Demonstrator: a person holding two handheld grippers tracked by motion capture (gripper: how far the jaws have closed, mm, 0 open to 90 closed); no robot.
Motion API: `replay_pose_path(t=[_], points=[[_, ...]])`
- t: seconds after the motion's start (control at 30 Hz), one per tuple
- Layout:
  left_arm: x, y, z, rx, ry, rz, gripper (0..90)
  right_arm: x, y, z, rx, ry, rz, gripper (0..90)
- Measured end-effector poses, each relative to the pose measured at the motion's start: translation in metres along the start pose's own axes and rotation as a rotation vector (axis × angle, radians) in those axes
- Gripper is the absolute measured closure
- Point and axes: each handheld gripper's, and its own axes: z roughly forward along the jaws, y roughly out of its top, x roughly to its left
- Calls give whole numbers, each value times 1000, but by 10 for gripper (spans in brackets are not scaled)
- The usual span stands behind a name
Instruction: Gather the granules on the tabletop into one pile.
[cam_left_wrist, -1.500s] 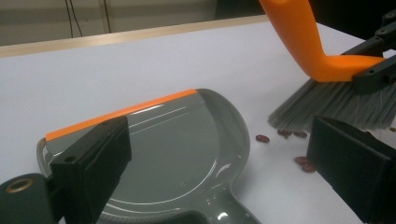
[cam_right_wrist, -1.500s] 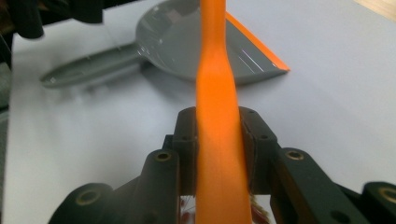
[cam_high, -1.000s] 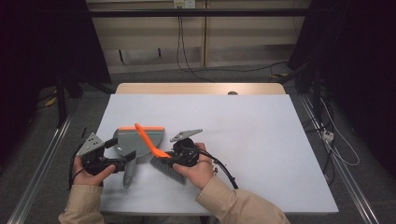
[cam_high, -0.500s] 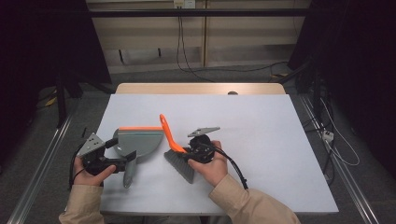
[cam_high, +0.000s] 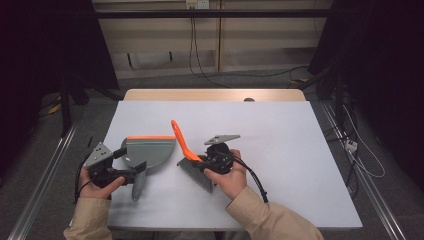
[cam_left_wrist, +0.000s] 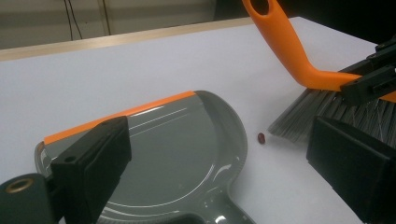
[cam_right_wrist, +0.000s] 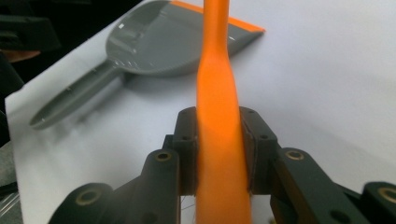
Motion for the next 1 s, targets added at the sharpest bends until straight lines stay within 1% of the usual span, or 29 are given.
replay_pose_path(t=[0.1,0.17,0.2,0.27,0.33,0.4,0.5,0.7,1.0], points=[[1,0,0,2,-2,0,65,8,6,8,1,15,-5,713],[1,0,0,2,-1,1,65,12,9,17,19,5,-20,714],[1,-1,0,1,-2,-3,65,12,10,23,22,6,-17,714],[1,-1,0,2,-2,-2,65,10,11,32,28,18,20,714],[1,-1,0,3,-2,-1,65,7,13,38,20,-6,29,713],[2,-1,0,3,-3,-2,65,2,14,40,24,-20,50,712],[2,-1,0,3,-1,-3,65,-5,12,36,29,-33,73,710],[0,-1,2,5,-4,-3,65,-22,3,19,22,-59,128,708],[0,-2,2,12,-4,4,65,-36,-5,-3,17,-111,137,707]])
